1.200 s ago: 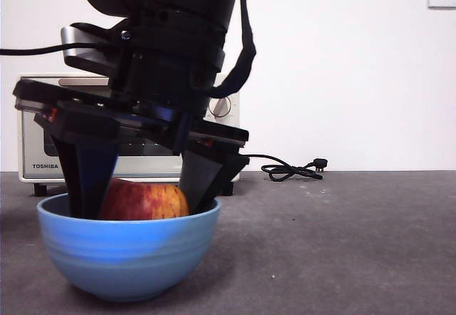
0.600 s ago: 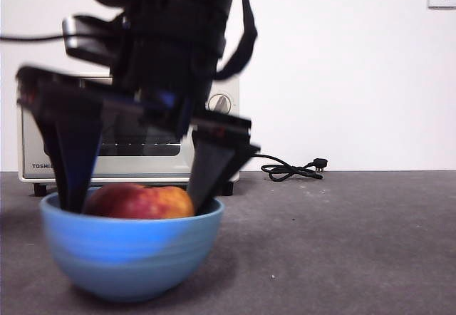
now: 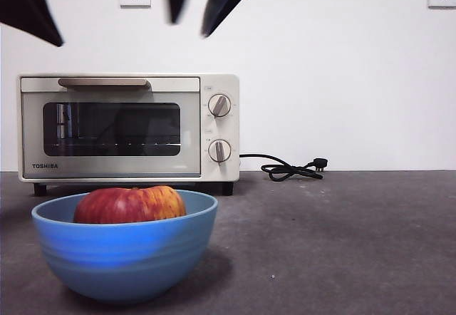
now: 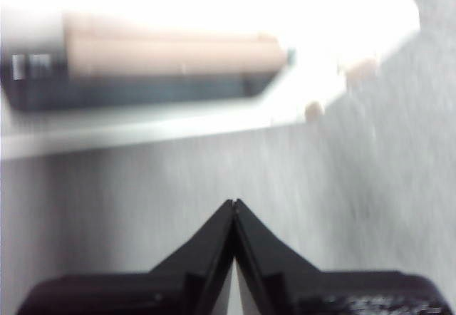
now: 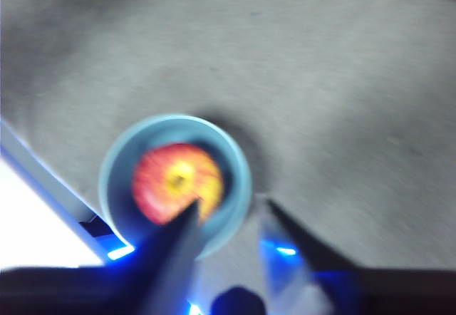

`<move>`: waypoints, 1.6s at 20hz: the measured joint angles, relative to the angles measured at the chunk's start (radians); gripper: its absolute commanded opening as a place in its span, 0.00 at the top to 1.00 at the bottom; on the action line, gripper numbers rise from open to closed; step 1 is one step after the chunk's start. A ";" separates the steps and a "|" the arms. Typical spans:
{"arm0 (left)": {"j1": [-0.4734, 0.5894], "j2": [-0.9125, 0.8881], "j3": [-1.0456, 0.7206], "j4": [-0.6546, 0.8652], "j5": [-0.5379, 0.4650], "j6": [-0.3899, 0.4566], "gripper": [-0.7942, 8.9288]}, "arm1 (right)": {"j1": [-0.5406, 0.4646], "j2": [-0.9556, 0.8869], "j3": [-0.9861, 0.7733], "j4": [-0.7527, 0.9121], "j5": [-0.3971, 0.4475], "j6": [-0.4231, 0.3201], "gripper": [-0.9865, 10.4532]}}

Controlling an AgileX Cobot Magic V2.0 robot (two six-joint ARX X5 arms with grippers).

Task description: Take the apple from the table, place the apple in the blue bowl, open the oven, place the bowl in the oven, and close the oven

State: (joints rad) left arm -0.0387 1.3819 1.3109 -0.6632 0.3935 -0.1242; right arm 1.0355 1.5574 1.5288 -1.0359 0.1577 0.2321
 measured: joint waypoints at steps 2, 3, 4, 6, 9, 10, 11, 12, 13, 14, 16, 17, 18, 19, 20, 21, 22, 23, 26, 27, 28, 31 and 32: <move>0.000 0.098 0.115 -0.001 0.013 0.000 0.92 | -0.039 -0.072 -0.067 -0.005 0.004 0.009 0.92; 0.000 0.145 0.169 -0.001 0.023 0.000 0.92 | -0.072 -0.117 -0.117 -0.005 0.015 0.017 0.92; 0.000 0.183 0.211 -0.001 0.027 -0.005 0.92 | -0.106 -0.162 -0.167 -0.004 0.023 0.030 0.92; 0.000 0.245 0.272 -0.001 0.029 -0.019 0.92 | -0.177 -0.256 -0.267 -0.008 0.030 0.062 0.92; 0.000 0.299 0.310 -0.001 0.028 -0.027 0.92 | -0.264 -0.418 -0.391 -0.013 0.030 0.110 0.92; 0.000 0.309 0.312 -0.002 0.029 -0.027 0.92 | -0.287 -0.470 -0.423 -0.015 0.029 0.126 0.92; 0.000 0.317 0.312 -0.008 0.028 -0.027 0.92 | -0.307 -0.521 -0.451 -0.016 0.028 0.143 0.92; 0.000 0.327 0.312 -0.010 0.026 -0.027 0.92 | -0.322 -0.568 -0.471 -0.027 0.028 0.159 0.92; 0.000 0.338 0.312 -0.012 0.026 -0.027 0.92 | -0.333 -0.609 -0.483 -0.040 0.027 0.172 0.92; 0.000 0.348 0.312 -0.018 0.025 -0.027 0.92 | -0.338 -0.646 -0.488 -0.052 0.027 0.185 0.92; 0.000 0.370 0.312 -0.018 0.028 -0.027 0.92 | -0.341 -0.706 -0.489 -0.069 0.029 0.215 0.92; 0.000 0.377 0.317 -0.013 0.026 -0.027 0.92 | -0.341 -0.731 -0.489 -0.071 0.029 0.230 0.92; 0.000 0.381 0.322 -0.014 0.025 -0.027 0.92 | -0.341 -0.751 -0.489 -0.071 0.029 0.242 0.92; 0.000 0.384 0.325 -0.015 0.025 -0.027 0.92 | -0.341 -0.766 -0.489 -0.072 0.029 0.251 0.92; 0.000 0.386 0.326 -0.017 0.023 -0.027 0.92 | -0.341 -0.777 -0.489 -0.074 0.029 0.259 0.92; -0.002 0.386 0.328 -0.026 0.016 -0.026 0.92 | -0.341 -0.786 -0.489 -0.074 0.029 0.264 0.92; -0.006 0.386 0.333 -0.042 0.004 -0.020 0.92 | -0.341 -0.790 -0.489 -0.074 0.031 0.269 0.92; -0.010 0.385 0.338 -0.063 -0.011 -0.005 0.92 | -0.341 -0.791 -0.489 -0.075 0.045 0.271 0.92; -0.033 0.374 0.343 -0.125 -0.070 0.037 0.92 | -0.342 -0.789 -0.489 -0.076 0.056 0.275 0.92; -0.037 0.372 0.343 -0.140 -0.077 0.044 0.92 | -0.342 -0.789 -0.489 -0.079 0.056 0.278 0.92; -0.039 0.366 0.335 -0.151 -0.076 0.047 0.92 | -0.342 -0.789 -0.489 -0.095 0.056 0.281 0.92; -0.048 0.300 0.219 -0.082 -0.076 0.048 0.92 | -0.342 -0.795 -0.489 -0.143 0.062 0.295 0.92; -0.050 0.260 0.145 -0.020 -0.075 0.044 0.92 | -0.342 -0.799 -0.489 -0.147 0.064 0.296 0.92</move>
State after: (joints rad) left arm -0.0883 1.6417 1.4563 -0.6830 0.3183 -0.0803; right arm 0.6937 0.7582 1.0393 -1.1828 0.2222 0.5285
